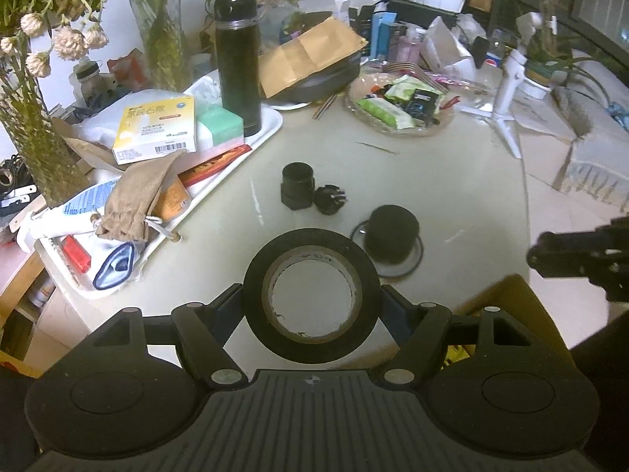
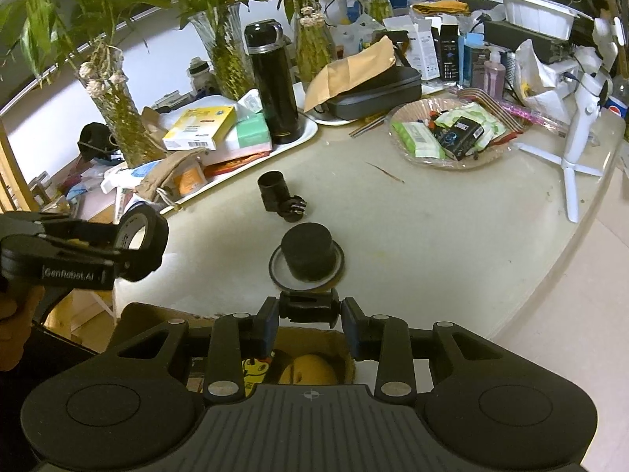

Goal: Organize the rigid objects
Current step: 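Carry the tape roll and the plug into the box with both grippers, then open both grippers to release the tape roll and plug in the box, then move the right gripper toward the black cylindrical cap on the ring, then lower the right gripper onto the black cap and close it, then lift the black cap with the right gripper while the left gripper moves toward the black tube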

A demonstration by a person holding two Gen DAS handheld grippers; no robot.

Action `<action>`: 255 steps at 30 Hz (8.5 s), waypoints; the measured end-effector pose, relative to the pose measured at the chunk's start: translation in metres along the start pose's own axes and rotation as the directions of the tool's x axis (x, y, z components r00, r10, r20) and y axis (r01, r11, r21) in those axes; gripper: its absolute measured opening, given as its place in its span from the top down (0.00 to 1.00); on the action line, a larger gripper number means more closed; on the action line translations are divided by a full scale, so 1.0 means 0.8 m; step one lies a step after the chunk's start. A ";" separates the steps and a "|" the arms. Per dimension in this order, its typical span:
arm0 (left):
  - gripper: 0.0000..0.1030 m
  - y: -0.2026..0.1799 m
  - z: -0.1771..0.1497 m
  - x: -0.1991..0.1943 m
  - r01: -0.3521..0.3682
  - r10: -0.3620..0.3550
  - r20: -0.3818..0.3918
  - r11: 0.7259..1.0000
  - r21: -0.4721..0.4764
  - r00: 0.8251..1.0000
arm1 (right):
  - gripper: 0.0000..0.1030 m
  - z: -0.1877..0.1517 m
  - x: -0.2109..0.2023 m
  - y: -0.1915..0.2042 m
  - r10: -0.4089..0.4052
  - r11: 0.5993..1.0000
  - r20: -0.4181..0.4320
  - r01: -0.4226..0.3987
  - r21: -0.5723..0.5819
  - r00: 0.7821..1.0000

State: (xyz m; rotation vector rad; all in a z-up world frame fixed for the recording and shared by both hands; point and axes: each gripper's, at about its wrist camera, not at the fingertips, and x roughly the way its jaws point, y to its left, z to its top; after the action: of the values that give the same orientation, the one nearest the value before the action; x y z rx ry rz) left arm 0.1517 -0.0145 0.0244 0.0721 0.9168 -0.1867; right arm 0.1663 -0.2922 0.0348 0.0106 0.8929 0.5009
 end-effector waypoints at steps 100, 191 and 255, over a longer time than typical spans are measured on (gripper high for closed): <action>0.25 -0.002 -0.108 -0.052 0.049 -0.049 0.027 0.999 0.017 0.998 | 0.00 -0.055 0.000 0.017 -0.014 1.000 -0.107 0.011 -0.025 0.994; 0.25 0.029 -0.053 0.019 0.044 -0.035 0.068 0.990 -0.136 0.997 | 0.42 0.067 0.231 0.019 0.021 0.944 -0.184 -0.080 -0.319 0.983; 0.25 0.032 0.064 0.112 0.020 -0.025 0.115 0.999 0.038 0.993 | 0.43 0.033 0.052 -0.065 -0.002 0.999 -0.012 0.002 -0.043 1.000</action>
State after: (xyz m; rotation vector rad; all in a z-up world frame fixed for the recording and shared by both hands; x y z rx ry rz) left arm 0.2496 -0.0082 -0.0160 0.0846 0.7993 -0.2266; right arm 0.2290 -0.3153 0.0092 -0.0323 0.8936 0.5186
